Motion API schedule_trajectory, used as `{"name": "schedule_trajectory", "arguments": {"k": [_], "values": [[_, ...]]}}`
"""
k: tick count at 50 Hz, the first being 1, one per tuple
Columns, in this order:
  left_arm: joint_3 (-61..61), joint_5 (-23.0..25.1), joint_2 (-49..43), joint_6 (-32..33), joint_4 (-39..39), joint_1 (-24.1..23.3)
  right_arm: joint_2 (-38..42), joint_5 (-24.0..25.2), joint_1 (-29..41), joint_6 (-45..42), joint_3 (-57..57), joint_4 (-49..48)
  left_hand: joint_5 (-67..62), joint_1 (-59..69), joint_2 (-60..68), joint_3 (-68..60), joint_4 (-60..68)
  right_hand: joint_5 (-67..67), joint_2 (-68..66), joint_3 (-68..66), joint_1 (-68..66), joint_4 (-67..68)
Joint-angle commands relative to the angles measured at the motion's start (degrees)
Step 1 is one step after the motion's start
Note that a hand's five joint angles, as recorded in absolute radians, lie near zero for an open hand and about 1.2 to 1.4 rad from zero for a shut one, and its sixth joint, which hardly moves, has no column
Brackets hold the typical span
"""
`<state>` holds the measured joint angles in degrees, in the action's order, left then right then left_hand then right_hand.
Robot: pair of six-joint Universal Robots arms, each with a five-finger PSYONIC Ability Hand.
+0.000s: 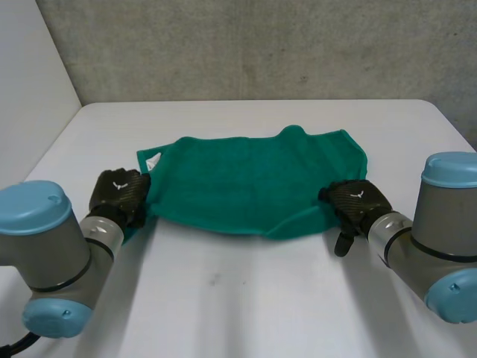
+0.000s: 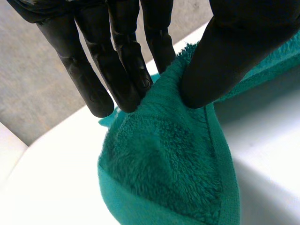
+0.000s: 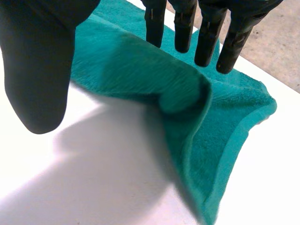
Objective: Fold the towel.
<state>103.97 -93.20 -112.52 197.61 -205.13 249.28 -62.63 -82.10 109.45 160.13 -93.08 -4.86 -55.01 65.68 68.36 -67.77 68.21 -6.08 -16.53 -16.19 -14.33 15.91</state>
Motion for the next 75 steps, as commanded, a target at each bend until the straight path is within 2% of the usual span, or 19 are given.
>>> {"name": "schedule_trajectory", "arguments": {"k": [1, 6, 20, 31, 34, 37, 38, 39, 41, 45, 50, 53, 57, 60, 65, 66, 70, 71, 75], "values": [[0.9, -0.3, 2.5, 0.1, 1.1, 0.2, -1.1, 0.0, -3.4, 2.9, 0.0, 1.3, -15.0, 14.3, 11.6, -12.2, 11.8, 6.1, 6.5, 6.2, 4.3, -5.9], [1.0, -0.1, 2.9, 0.0, 2.3, 2.2, -1.7, 1.4, -7.7, 4.1, -0.3, 4.2, -15.0, 14.3, 11.6, -12.2, 11.8, 3.8, 4.3, 3.9, 2.1, -3.7], [0.4, 0.0, 3.0, -0.3, 2.8, 2.2, -0.3, 4.5, -10.0, 4.2, 0.2, 4.1, -15.0, 14.3, 11.6, -12.2, 11.8, -1.9, -1.4, -1.8, -3.7, 2.1], [0.2, 0.0, 3.0, -0.6, 2.8, 2.4, 8.5, 5.3, -9.3, 8.4, 5.9, 3.7, -15.0, 14.3, 11.6, -12.2, 11.8, -13.2, -12.7, -13.1, -14.9, 13.3], [0.2, 0.0, 3.1, -0.6, 2.9, 2.4, 10.2, 5.2, -9.3, 9.2, 7.7, 3.7, -15.0, 14.3, 11.6, -12.2, 11.8, -19.4, -18.9, -19.3, -21.1, 19.5], [0.2, 0.0, 3.3, -0.6, 3.2, 2.4, 10.8, 5.2, -9.3, 10.6, 9.3, 3.5, -15.0, 14.3, 11.6, -12.2, 11.8, -37.7, -37.2, -37.6, -39.4, 37.8], [0.1, 0.0, 3.4, -0.6, 3.5, 2.4, 10.8, 5.0, -9.3, 11.2, 9.8, 3.3, -15.0, 14.3, 11.6, -12.2, 11.8, -45.1, -44.6, -45.0, -46.8, 45.2], [0.1, 0.0, 3.6, -0.6, 3.9, 2.4, 10.8, 4.8, -9.5, 12.5, 10.5, 2.6, -15.0, 14.3, 11.6, -12.2, 11.8, -63.7, -63.3, -63.6, -65.5, 63.9], [0.0, 0.0, 4.1, -0.6, 4.8, 2.4, 10.8, 4.5, -9.7, 14.0, 11.0, 1.4, -15.0, 14.3, 11.6, -12.2, 11.8, -63.9, -63.5, -63.8, -65.7, 64.1], [-0.4, -0.1, 5.2, -0.6, 7.2, 2.4, 6.7, 3.8, -10.1, 15.7, 11.4, -0.7, -15.0, 14.3, 11.6, -12.2, 11.8, -63.9, -63.5, -63.8, -65.7, 64.1], [-1.0, 0.0, 8.5, -0.7, 9.9, 2.5, -2.8, 4.4, -10.2, 15.5, 11.2, -0.4, -15.0, 14.3, 11.6, -12.2, 11.8, -63.9, -63.5, -63.8, -65.7, 64.1], [-1.0, -0.1, 9.9, -0.7, 10.8, 2.6, -4.7, 4.5, -10.1, 15.0, 11.2, 0.7, -15.0, 14.3, 11.6, -12.2, 11.8, -63.9, -63.5, -63.8, -65.7, 64.1], [-0.3, -0.1, 13.2, -0.6, 13.6, 2.8, -8.2, 5.5, -10.1, 11.0, 11.2, 6.2, -15.0, 14.3, 11.6, -12.2, 11.8, -63.9, -63.5, -63.8, -65.7, 64.1], [0.0, -0.1, 15.3, -0.6, 17.9, 2.8, -10.8, 6.4, -10.6, 1.7, 10.6, 11.5, -15.0, 14.3, 11.6, -12.2, 11.8, -63.9, -63.5, -63.8, -65.7, 64.1], [0.6, -0.1, 18.4, 0.1, 29.4, 3.3, -16.1, 5.5, -11.4, -19.9, 6.9, 21.9, -15.0, 14.3, 11.6, -12.2, 11.8, -63.9, -63.5, -63.8, -65.7, 64.1], [0.7, 0.0, 18.7, 0.1, 31.7, 3.6, -18.0, 4.9, -11.5, -27.1, 5.0, 25.3, -15.0, 14.3, 11.6, -12.2, 11.8, -63.9, -63.5, -63.8, -65.7, 64.1], [1.4, 0.2, 19.1, 0.1, 42.1, 5.2, -21.6, 2.1, -12.1, -39.0, -0.2, 32.0, -15.0, 14.3, 11.6, -12.2, 11.8, -63.9, -63.5, -63.8, -65.7, 64.1], [1.8, 0.2, 19.0, 0.1, 44.5, 5.8, -21.9, 1.5, -12.1, -40.1, -1.2, 32.7, -15.0, 14.3, 11.6, -12.2, 11.8, -63.9, -63.5, -63.8, -65.7, 64.1], [2.6, 0.2, 18.1, 0.1, 44.1, 6.8, -21.8, -0.7, -11.5, -42.7, -5.4, 33.2, -15.0, 14.3, 11.6, -12.2, 11.8, -63.9, -63.5, -63.8, -65.7, 64.1]]}}
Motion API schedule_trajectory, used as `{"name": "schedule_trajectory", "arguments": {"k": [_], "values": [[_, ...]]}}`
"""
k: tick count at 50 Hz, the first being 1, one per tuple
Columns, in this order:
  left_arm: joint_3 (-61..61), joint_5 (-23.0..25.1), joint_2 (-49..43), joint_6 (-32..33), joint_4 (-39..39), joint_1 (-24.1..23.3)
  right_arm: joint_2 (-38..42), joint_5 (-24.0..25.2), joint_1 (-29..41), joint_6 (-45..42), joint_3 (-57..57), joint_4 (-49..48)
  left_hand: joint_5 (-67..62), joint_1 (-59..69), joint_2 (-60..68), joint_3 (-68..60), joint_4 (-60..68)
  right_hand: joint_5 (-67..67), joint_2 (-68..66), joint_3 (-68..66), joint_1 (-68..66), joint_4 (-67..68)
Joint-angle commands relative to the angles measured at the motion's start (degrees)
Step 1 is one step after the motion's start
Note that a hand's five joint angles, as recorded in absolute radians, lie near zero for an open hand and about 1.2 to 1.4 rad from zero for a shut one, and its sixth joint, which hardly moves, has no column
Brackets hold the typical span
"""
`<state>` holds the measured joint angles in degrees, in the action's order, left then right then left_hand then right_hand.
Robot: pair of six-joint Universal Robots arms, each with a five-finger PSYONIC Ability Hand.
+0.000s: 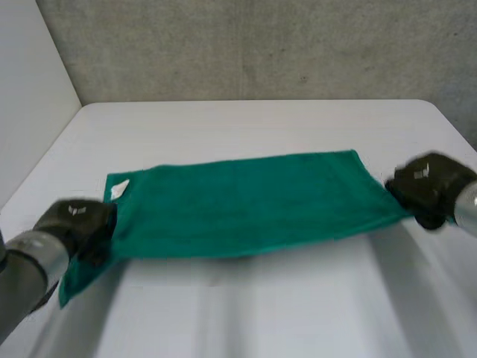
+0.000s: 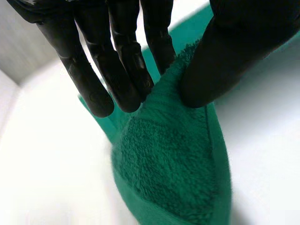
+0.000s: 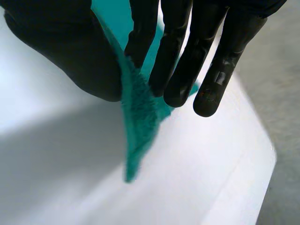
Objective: Fold the towel.
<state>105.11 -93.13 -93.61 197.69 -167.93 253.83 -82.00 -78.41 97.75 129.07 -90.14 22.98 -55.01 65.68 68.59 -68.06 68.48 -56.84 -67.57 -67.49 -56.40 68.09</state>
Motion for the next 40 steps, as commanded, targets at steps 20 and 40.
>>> {"name": "schedule_trajectory", "arguments": {"k": [20, 40], "values": [[-25.9, -0.4, -30.8, -0.2, -3.0, 1.8, 26.0, -6.0, 5.5, 4.4, 18.7, -8.3, -15.0, 14.3, 11.4, -11.9, 11.5, -13.2, -12.4, -12.5, -23.6, 11.9], [-40.0, 0.0, -45.2, 0.1, -18.6, 1.7, 51.1, -10.7, 7.9, 6.4, 49.1, -15.6, 34.5, -35.2, -38.1, 37.6, -38.0, -13.2, -12.4, -12.5, -23.6, 11.9]]}}
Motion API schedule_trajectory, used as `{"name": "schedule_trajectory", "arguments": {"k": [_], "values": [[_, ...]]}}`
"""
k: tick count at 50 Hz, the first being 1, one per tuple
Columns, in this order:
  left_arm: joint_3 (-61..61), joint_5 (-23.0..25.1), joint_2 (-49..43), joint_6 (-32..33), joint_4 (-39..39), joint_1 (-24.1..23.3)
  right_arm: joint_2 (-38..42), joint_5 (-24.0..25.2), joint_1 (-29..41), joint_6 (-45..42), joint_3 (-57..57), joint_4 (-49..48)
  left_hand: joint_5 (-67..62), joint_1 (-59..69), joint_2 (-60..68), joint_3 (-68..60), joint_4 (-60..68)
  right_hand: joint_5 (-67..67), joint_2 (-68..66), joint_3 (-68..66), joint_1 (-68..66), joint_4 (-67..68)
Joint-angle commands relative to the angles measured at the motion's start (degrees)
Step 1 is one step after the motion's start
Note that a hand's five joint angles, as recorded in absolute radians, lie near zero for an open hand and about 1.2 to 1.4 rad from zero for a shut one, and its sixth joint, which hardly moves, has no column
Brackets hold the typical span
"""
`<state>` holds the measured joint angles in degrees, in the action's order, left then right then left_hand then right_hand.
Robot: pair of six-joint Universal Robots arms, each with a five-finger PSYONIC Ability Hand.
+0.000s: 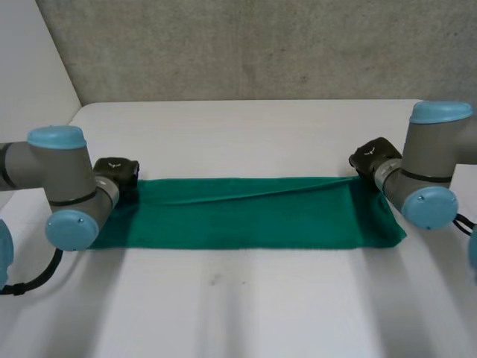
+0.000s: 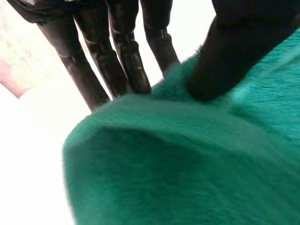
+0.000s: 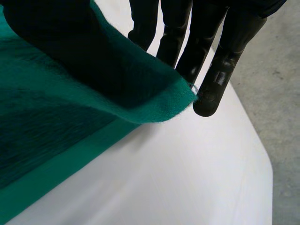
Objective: Fold the towel.
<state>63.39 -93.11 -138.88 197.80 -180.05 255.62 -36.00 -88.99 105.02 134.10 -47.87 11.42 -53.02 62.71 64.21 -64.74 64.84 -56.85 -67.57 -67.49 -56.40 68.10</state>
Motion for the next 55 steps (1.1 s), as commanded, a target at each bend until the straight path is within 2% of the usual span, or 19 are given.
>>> {"name": "schedule_trajectory", "arguments": {"k": [1, 6, 7, 8, 9, 10, 15, 24, 29, 37, 41, 45, 49, 55], "values": [[1.9, -0.1, 0.3, 0.0, -6.5, -0.2, 5.4, -0.1, 0.6, 1.6, 7.1, -4.7, 36.8, -36.5, -38.0, 38.5, -38.6, -13.2, -12.4, -12.5, -23.6, 11.9], [1.9, -0.1, 1.2, -0.1, -6.8, -0.2, 6.9, -0.3, 0.6, 2.6, 8.4, -7.8, 37.5, -37.2, -38.7, 39.2, -39.3, -11.7, -11.0, -11.1, -22.2, 10.5], [1.9, -0.1, 1.3, -0.1, -6.9, -0.2, 7.1, -0.4, 0.6, 2.6, 8.4, -8.0, 38.7, -38.4, -39.9, 40.4, -40.5, -0.5, 0.2, 0.1, -11.0, -0.7], [1.9, -0.1, 1.3, -0.1, -6.9, -0.2, 7.3, -0.8, 0.7, 2.5, 8.4, -8.1, 38.7, -38.4, -39.9, 40.4, -40.5, 34.2, 34.9, 34.9, 23.8, -35.5], [2.2, -0.1, 2.4, -0.1, -6.8, -0.2, 7.3, -1.2, 0.7, 2.5, 8.4, -8.1, 53.0, -52.7, -54.2, 54.7, -54.8, 49.7, 50.4, 50.4, 39.3, -51.0], [2.4, -0.1, 2.8, -0.1, -6.8, -0.2, 7.3, -1.6, 0.7, 2.5, 8.4, -8.0, 53.0, -52.7, -54.2, 54.7, -54.8, 56.8, 57.6, 57.5, 46.4, -58.1], [5.7, 0.2, 6.8, -0.1, -6.7, -0.2, 6.6, -4.5, 0.6, 2.4, 7.0, -7.7, 52.8, -52.5, -54.0, 54.5, -54.6, 56.8, 57.6, 57.5, 46.4, -58.1], [13.7, 0.3, 13.4, 0.0, -6.6, 0.0, 2.3, -1.1, -0.3, 1.9, 3.1, -7.1, 52.8, -52.5, -54.0, 54.5, -54.6, 56.8, 57.6, 57.5, 46.4, -58.1], [13.5, 0.1, 12.1, 0.0, -7.0, 0.1, 1.0, 0.3, -1.3, 2.0, -1.5, -6.6, 52.6, -52.3, -53.8, 54.4, -54.5, 56.8, 57.6, 57.5, 46.4, -58.1], [7.2, 0.1, 3.6, 3.1, -10.1, 0.8, -9.5, 3.5, -1.8, 3.1, -16.5, -7.7, 51.8, -51.5, -53.0, 53.5, -53.6, 56.8, 57.6, 57.5, 46.4, -58.1], [3.9, 0.2, 0.9, 6.2, -12.8, 1.0, -12.9, 4.0, -1.9, 5.3, -22.0, -9.5, 51.6, -51.3, -52.8, 53.3, -53.4, 56.8, 57.6, 57.5, 46.4, -58.1], [1.1, -0.2, -1.0, 6.6, -18.0, 1.3, -16.1, 4.4, -2.0, 7.6, -26.7, -10.3, 50.8, -50.5, -52.0, 52.5, -52.6, 56.8, 57.6, 57.5, 46.4, -58.1], [1.2, -0.7, -1.3, 6.7, -21.1, 1.5, -19.6, 5.3, -2.4, 9.1, -31.0, -11.4, 49.9, -49.6, -51.1, 51.7, -51.8, 56.8, 57.6, 57.5, 46.4, -58.1], [7.7, -0.5, 3.2, 6.5, -19.4, 1.6, -23.3, 6.5, -5.3, 9.9, -35.6, -11.2, 50.8, -50.5, -52.0, 52.5, -52.6, 56.8, 57.6, 57.5, 46.4, -58.1]]}}
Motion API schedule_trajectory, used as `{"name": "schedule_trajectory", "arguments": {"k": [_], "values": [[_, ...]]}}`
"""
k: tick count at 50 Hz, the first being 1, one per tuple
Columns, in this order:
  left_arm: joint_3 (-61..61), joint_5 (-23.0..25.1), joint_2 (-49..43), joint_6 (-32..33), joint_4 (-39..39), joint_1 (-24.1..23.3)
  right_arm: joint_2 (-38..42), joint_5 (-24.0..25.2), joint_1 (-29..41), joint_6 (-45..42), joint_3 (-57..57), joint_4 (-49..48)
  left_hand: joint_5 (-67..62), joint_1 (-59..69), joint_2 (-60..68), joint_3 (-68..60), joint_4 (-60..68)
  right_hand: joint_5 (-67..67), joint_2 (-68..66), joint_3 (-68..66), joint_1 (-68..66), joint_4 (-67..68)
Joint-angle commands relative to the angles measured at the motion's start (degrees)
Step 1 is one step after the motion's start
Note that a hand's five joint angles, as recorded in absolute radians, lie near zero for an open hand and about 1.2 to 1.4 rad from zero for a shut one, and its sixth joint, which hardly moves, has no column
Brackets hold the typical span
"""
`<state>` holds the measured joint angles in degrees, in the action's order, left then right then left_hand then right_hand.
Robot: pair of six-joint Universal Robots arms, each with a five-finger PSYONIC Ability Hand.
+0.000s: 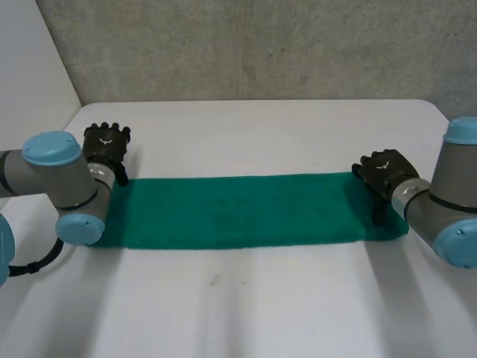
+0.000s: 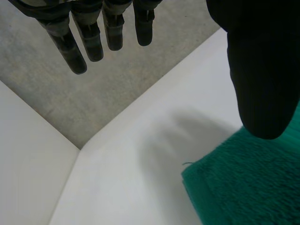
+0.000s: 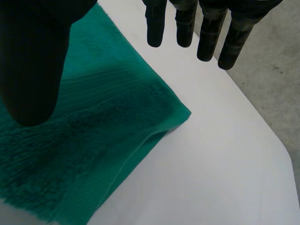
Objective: Fold the towel.
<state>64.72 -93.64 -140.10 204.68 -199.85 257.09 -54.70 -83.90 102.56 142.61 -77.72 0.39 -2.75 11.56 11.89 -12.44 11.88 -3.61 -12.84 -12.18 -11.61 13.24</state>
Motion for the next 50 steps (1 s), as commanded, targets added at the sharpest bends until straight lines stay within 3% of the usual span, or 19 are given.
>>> {"name": "schedule_trajectory", "arguments": {"k": [1, 7, 15, 18, 20, 28, 40, 42, 50], "values": [[7.6, 0.1, 5.4, -0.3, 0.6, 0.2, -4.9, 1.5, -3.6, 1.4, -6.6, 0.0, 0.7, 0.5, 0.2, 0.4, 0.2, 3.6, 2.8, 2.2, 1.6, -3.2], [16.5, 0.2, 12.6, -0.6, 0.9, 0.2, -4.9, 2.2, -6.1, 1.4, -9.6, 0.0, 1.4, -0.2, -0.5, 1.0, -0.5, 3.0, 2.3, 1.6, 1.0, -2.7], [22.3, 0.3, 17.5, -0.7, 1.0, 0.6, -4.3, 2.4, -8.5, 1.3, -11.4, -0.7, 1.7, -0.5, -0.8, 1.4, -0.8, -12.8, -13.5, -14.2, -14.8, 13.1], [23.3, 0.3, 18.5, -0.8, 1.0, 1.0, -4.0, 3.6, -10.4, 1.3, -11.7, -0.7, 1.7, -0.5, -0.8, 1.4, -0.8, -38.6, -39.4, -40.0, -40.6, 39.0], [24.1, 0.3, 19.1, -0.8, 1.0, 1.0, -3.9, 4.1, -11.8, 1.5, -11.7, -1.5, 1.7, -0.5, -0.8, 1.4, -0.8, -66.2, -67.0, -67.7, -68.2, 66.6], [26.4, 0.2, 21.8, -0.8, 1.0, 1.0, -9.0, 2.4, -17.5, 2.1, -13.2, -7.0, 1.7, -0.5, -0.8, 1.4, -0.8, -66.4, -67.2, -67.8, -68.4, 66.8], [29.2, 0.3, 25.9, -0.9, 3.2, 0.9, -11.7, 2.3, -21.1, -4.0, -9.1, -4.6, 2.0, -0.8, -1.2, 1.7, -1.2, -66.4, -67.2, -67.8, -68.4, 66.8], [30.1, 0.3, 26.6, -0.9, 3.9, 0.8, -12.2, 2.8, -19.9, -4.9, -8.1, -4.0, 2.2, -1.0, -1.3, 1.9, -1.3, -66.4, -67.2, -67.8, -68.4, 66.8], [31.1, 0.2, 28.2, -0.9, 4.6, 0.5, -13.1, 7.0, 0.5, -0.6, 0.4, -3.6, 2.5, -1.3, -1.7, 2.2, -1.7, -66.4, -67.2, -67.8, -68.4, 66.8]]}}
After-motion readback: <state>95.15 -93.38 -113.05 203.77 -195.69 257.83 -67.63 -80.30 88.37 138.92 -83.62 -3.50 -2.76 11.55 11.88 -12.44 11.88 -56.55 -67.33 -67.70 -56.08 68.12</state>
